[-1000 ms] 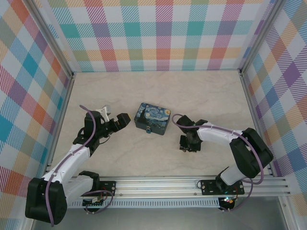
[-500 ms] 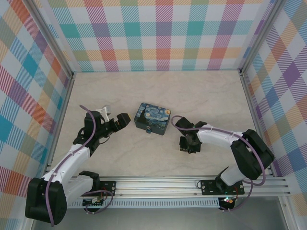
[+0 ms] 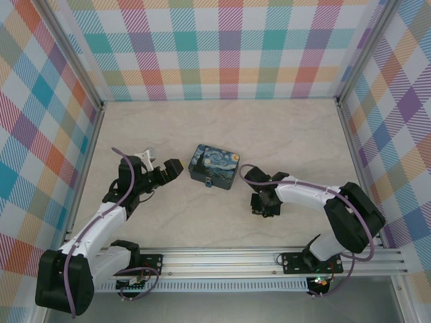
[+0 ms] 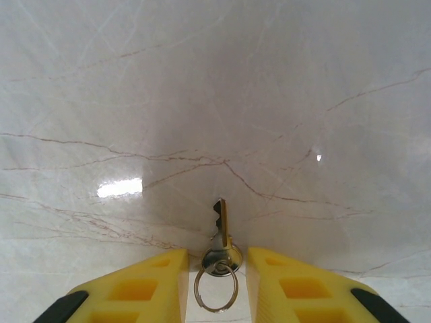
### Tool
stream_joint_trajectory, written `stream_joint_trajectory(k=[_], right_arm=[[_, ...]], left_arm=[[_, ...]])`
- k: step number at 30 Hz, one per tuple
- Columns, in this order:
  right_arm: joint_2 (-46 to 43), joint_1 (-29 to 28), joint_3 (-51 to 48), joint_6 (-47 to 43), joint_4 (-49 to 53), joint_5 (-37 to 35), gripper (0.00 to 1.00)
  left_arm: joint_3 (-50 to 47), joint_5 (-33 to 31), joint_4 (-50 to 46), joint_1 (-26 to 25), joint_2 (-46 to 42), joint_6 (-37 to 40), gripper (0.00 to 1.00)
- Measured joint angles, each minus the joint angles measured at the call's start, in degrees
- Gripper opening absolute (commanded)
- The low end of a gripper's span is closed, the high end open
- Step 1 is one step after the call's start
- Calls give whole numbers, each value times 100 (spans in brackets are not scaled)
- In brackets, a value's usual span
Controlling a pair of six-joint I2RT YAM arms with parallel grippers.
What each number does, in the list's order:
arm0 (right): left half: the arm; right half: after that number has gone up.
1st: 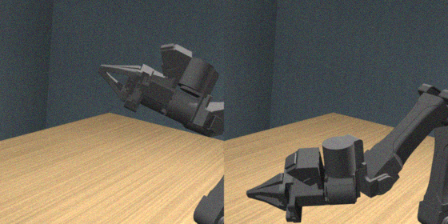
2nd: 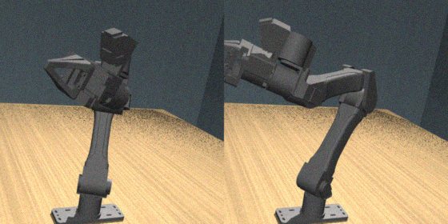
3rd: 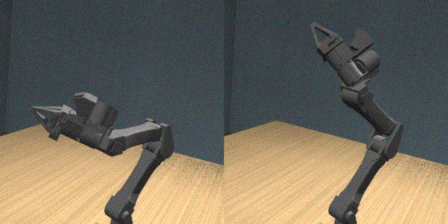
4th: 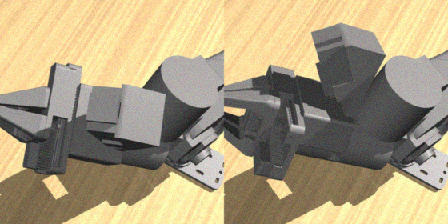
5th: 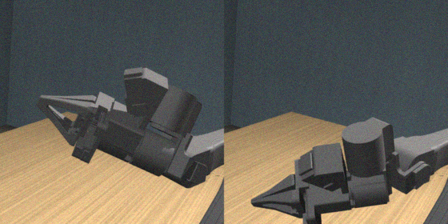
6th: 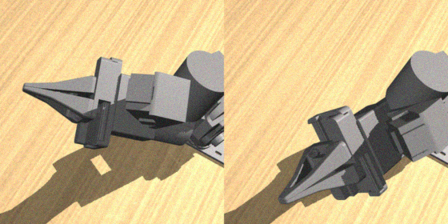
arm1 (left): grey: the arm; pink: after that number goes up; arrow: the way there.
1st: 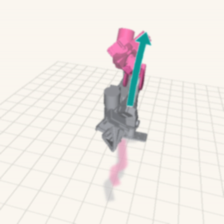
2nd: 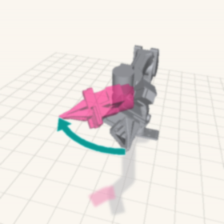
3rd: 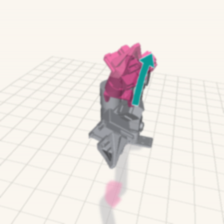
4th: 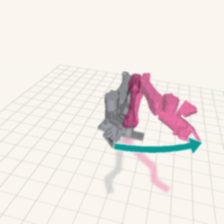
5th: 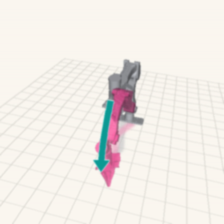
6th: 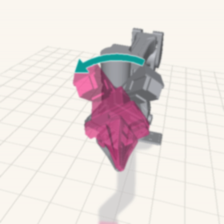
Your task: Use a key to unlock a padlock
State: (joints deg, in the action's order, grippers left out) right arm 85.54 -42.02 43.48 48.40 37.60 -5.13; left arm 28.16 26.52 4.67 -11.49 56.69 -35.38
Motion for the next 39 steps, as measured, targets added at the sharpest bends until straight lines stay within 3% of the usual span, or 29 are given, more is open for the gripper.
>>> stream_joint_trajectory(k=[15,25,32,39], right_arm=[[-90,-13,-61,70,63,74,9],[-330,-79,-238,2,4,238,2],[-673,-83,-264,-540,2,254,1],[-1615,-83,-127,-1519,-610,269,1]], left_arm=[[0,0,-2,0,-2,2,100],[0,4,-7,0,-35,2,100],[15,149,-9,0,-153,-31,99],[201,433,120,-11,-275,-446,93]])
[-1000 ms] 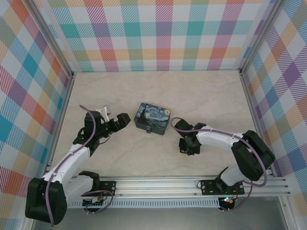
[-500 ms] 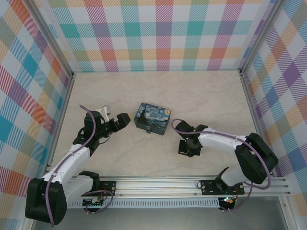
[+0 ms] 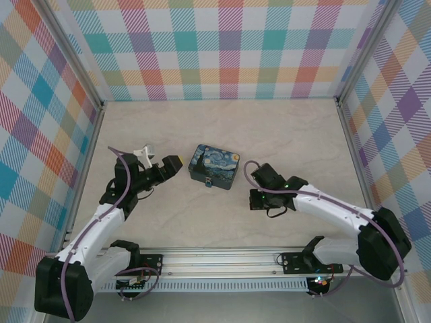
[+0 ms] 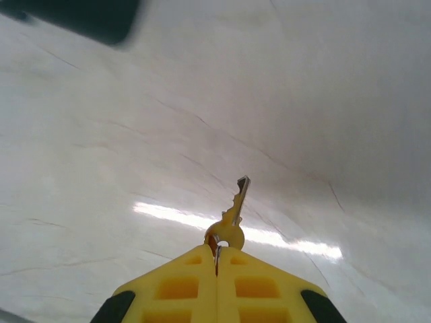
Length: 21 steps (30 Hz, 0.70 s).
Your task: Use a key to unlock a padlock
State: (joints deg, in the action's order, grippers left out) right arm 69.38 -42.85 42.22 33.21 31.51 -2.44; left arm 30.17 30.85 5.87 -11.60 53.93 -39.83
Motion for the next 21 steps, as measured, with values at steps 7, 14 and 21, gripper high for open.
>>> stream_joint_trajectory(k=[7,14,21], right_arm=[[-605,0,127,-1145,-1091,203,0],[-634,-24,442,-2328,-1947,319,0],[-282,-254,885,-3053,-2413,402,0]], left_arm=[[227,138,358,-304,7,-592,81],[710,219,796,-831,400,-1073,65],[1084,216,1145,-1270,793,-1185,52]])
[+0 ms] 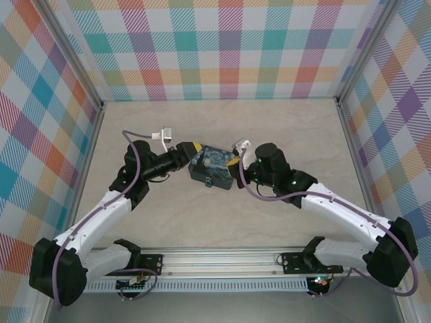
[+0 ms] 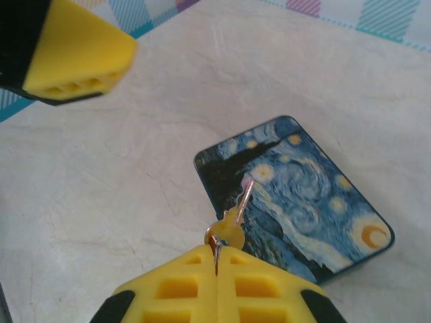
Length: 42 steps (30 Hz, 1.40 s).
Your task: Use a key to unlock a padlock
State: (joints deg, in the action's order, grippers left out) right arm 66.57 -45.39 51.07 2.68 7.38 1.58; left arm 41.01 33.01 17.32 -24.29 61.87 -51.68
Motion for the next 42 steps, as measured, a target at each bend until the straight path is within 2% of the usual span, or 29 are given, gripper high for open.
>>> stream_joint_trajectory(k=[4,13,34,42], right_arm=[[197,-136,17,-131,-190,48,0],[468,-352,199,-210,-372,90,0],[678,-459,343,-212,-520,87,0],[680,-459,350,-212,-518,85,0]], left_arm=[[125,2,92,-223,284,9,45],[291,-7,74,-485,649,98,40],[341,-107,-236,-647,796,485,26],[341,-223,-238,-656,793,531,8]])
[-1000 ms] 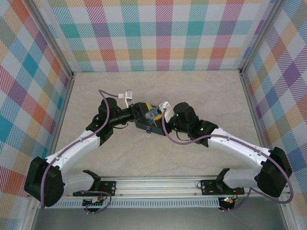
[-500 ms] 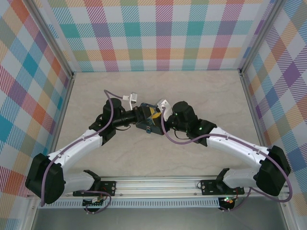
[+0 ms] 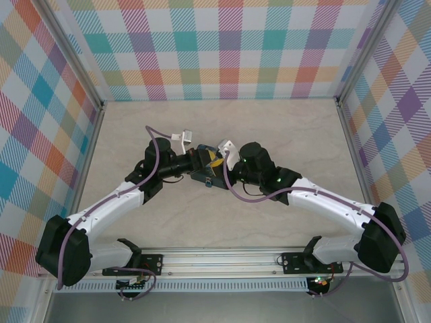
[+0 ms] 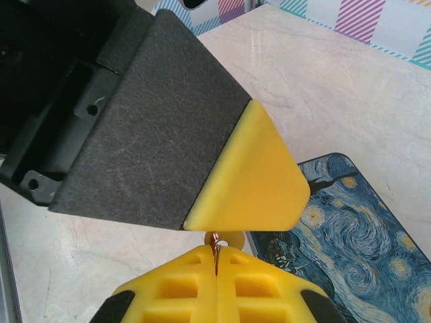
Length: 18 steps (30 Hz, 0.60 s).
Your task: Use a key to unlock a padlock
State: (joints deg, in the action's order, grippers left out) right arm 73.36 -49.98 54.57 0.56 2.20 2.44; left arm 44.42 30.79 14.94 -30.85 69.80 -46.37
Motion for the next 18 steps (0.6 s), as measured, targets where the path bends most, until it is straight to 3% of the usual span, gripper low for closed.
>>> stream_joint_trajectory(k=[2,6,8,12,18], right_arm=[[-2,0,7,2,0,-9,6],[-7,31,72,31,164,127,36],[-61,153,90,199,262,540,47],[-310,651,17,599,186,1532,55],[-710,1561,-603,1856,-1145,3029,58]], left_arm=[[0,-68,-44,0,0,33,2],[-2,-151,-90,-7,-28,133,0],[-2,-245,-111,-9,-131,247,0],[-2,-341,-109,-11,-461,584,0],[203,-199,-109,-13,-601,1224,0]])
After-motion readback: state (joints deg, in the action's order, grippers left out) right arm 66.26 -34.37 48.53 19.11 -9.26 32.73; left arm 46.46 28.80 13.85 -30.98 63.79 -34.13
